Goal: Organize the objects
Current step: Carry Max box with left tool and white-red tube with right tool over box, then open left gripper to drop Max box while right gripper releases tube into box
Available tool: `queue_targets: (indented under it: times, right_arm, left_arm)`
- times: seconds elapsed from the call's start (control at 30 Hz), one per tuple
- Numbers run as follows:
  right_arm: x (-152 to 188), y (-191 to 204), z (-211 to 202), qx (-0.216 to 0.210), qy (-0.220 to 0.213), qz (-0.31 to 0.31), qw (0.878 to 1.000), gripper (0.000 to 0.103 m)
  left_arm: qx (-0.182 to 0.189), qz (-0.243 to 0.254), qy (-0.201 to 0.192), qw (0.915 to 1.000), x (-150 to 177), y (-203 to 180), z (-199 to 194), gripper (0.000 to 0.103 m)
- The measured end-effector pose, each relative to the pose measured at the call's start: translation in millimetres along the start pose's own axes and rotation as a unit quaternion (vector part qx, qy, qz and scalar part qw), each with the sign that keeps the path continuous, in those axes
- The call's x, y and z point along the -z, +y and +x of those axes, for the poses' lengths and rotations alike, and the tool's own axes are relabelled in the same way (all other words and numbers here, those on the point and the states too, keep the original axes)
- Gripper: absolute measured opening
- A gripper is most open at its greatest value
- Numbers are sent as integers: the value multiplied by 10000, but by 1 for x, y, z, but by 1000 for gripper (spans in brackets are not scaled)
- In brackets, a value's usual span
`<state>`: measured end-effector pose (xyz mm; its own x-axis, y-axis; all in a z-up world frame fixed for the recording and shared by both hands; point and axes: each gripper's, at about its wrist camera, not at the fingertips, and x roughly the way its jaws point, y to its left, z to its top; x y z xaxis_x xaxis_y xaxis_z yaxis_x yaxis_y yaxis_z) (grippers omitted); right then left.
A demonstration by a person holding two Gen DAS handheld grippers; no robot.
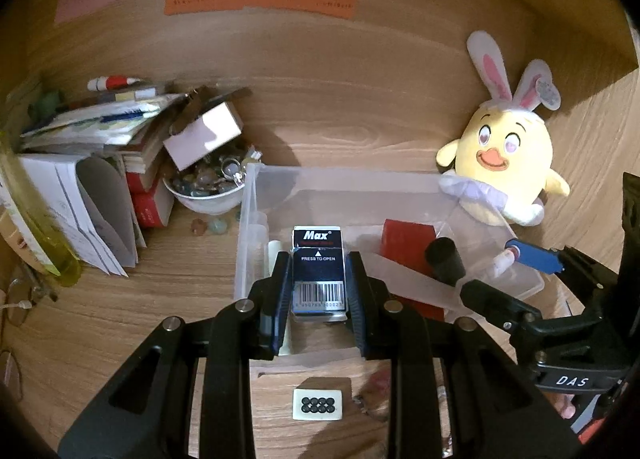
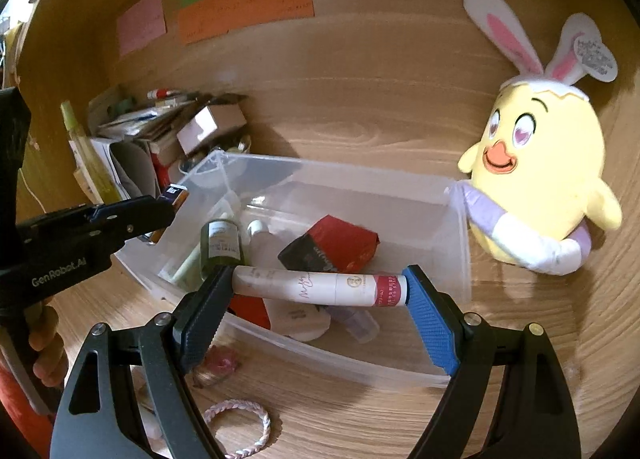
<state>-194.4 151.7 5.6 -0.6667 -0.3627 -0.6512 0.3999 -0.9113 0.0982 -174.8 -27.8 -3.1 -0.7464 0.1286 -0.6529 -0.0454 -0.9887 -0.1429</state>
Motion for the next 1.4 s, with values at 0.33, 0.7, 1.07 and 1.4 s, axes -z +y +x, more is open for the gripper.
queue_targets:
  times: [0.33, 0.7, 1.07, 1.4]
  right_arm:
    - [4, -8, 11, 34, 195, 163, 9997, 84]
    - [2, -9, 13, 207, 219, 130, 9995, 84]
    - [0, -5, 2, 293, 121, 26, 9995, 86]
    - [2, 0, -26, 204, -89, -80, 9997, 97]
  left_arm:
    - [10, -29, 171, 9998, 4, -2, 10, 27]
    - [152, 133, 90, 9998, 6, -11, -7, 49]
    - [-11, 239, -150, 9996, 12, -10, -42, 82]
    - [-84, 237, -209, 9995, 22, -4, -61, 90]
